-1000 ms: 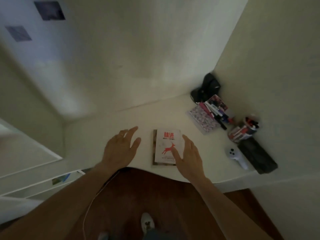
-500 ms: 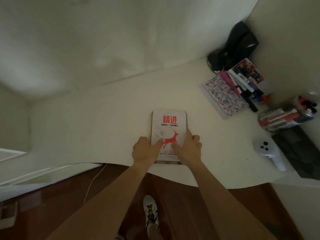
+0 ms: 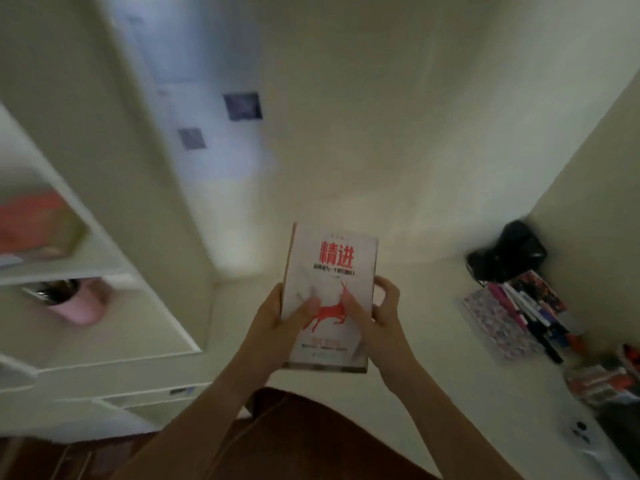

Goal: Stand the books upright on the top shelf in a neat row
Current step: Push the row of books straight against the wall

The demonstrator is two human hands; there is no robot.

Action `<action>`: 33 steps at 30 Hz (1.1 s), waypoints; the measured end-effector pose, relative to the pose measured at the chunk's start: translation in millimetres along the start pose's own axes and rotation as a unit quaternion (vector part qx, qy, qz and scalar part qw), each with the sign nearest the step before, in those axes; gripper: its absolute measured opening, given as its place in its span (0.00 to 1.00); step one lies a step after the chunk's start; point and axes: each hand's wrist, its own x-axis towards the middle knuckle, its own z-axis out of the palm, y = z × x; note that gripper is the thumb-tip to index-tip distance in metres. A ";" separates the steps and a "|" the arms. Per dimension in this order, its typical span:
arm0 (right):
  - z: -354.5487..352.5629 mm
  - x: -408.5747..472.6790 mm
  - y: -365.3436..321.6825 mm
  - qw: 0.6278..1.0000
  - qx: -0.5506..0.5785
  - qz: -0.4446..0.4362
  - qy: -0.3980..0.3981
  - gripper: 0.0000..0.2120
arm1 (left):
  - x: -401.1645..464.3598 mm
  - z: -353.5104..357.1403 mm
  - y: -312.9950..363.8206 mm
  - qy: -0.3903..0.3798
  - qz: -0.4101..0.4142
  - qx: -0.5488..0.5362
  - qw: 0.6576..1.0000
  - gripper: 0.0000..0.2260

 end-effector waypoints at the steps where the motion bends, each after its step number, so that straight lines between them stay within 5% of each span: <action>1: 16.6 -9.1 -31.3 0.999 0.016 -0.034 -0.014 0.28 | -12.1 -21.0 29.0 0.015 0.034 -0.014 0.999 0.12; 5: 70.9 -46.3 -128.6 0.986 0.011 -0.156 -0.061 0.18 | -63.1 -92.3 114.5 0.052 0.159 -0.045 0.985 0.14; 13: 164.5 -75.7 -269.2 0.938 0.060 -0.304 -0.152 0.16 | -98.2 -182.7 228.7 0.181 0.343 0.020 0.922 0.15; 22: 229.5 -7.1 -467.5 0.889 0.073 -0.409 -0.193 0.23 | -33.3 -213.2 371.6 0.301 0.580 0.032 0.757 0.20; 25: 245.2 26.2 -481.1 0.903 0.028 -0.392 -0.172 0.25 | 6.3 -205.6 374.4 0.354 0.599 0.047 0.717 0.19; 29: 254.2 61.3 -471.9 0.917 -0.099 -0.363 -0.133 0.23 | 44.7 -187.1 359.7 0.388 0.564 0.076 0.725 0.22; 33: 259.2 76.8 -449.5 0.834 -0.356 -0.374 -0.193 0.21 | 71.8 -182.1 351.4 0.455 0.493 0.141 0.728 0.22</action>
